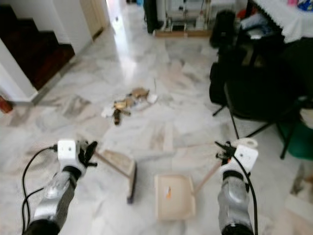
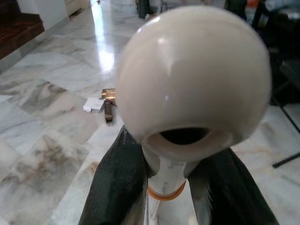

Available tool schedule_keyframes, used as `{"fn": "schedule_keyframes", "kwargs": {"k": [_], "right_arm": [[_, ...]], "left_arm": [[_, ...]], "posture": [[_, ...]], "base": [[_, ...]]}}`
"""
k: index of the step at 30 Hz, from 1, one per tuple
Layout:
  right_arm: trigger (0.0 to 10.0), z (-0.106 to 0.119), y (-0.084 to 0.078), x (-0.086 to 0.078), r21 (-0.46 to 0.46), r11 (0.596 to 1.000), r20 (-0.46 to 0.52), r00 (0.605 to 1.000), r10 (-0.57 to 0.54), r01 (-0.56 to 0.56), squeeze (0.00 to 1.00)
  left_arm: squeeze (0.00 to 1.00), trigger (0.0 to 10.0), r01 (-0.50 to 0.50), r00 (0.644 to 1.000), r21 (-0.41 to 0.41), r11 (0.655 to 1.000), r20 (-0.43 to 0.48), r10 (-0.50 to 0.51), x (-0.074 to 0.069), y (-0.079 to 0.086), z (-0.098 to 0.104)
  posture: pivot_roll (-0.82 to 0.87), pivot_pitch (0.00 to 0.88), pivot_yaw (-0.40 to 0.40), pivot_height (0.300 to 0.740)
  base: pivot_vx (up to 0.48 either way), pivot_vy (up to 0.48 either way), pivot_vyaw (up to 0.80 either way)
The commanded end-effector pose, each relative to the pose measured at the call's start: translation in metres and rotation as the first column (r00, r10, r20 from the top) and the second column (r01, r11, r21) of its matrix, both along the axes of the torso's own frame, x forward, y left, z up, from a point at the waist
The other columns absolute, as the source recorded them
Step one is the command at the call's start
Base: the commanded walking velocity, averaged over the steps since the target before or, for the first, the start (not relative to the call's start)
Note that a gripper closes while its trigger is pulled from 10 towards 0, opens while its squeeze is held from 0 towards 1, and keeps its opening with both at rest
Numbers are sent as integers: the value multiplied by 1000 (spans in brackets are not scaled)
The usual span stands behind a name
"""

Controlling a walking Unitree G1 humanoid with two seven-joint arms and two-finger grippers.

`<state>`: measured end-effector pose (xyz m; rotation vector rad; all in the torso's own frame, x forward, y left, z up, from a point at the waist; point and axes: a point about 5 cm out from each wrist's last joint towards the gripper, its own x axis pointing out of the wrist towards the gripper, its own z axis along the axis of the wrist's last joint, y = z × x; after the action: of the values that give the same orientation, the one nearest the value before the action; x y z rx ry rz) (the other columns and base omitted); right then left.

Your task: Sweep floor

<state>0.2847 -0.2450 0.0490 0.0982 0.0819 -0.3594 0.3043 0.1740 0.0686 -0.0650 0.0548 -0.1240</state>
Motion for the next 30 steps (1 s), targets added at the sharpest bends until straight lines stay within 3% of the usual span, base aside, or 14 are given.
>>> {"fn": "schedule_keyframes", "kwargs": {"k": [1, 24, 30], "right_arm": [[10000, 15, 10, 11, 0, 1000, 66, 997, 30, -30, 0], [10000, 25, 24, 24, 7, 995, 82, 992, 97, -98, 0], [10000, 28, 27, 27, 3, 993, 90, 989, 116, -117, 0]], "left_arm": [[0, 10000, -30, 999, 24, 999, 42, 29, 2, 11, 9], [0, 10000, -87, 992, 21, 996, 91, 85, 9, 21, 25], [0, 10000, -81, 992, 33, 996, 104, 77, 9, 15, 25]], "posture": [[10, 0, 63, 740], [43, 40, 36, 740], [32, 56, 37, 740]], "base": [[0, 435, 0], [0, 434, 0], [0, 50, 0]]}}
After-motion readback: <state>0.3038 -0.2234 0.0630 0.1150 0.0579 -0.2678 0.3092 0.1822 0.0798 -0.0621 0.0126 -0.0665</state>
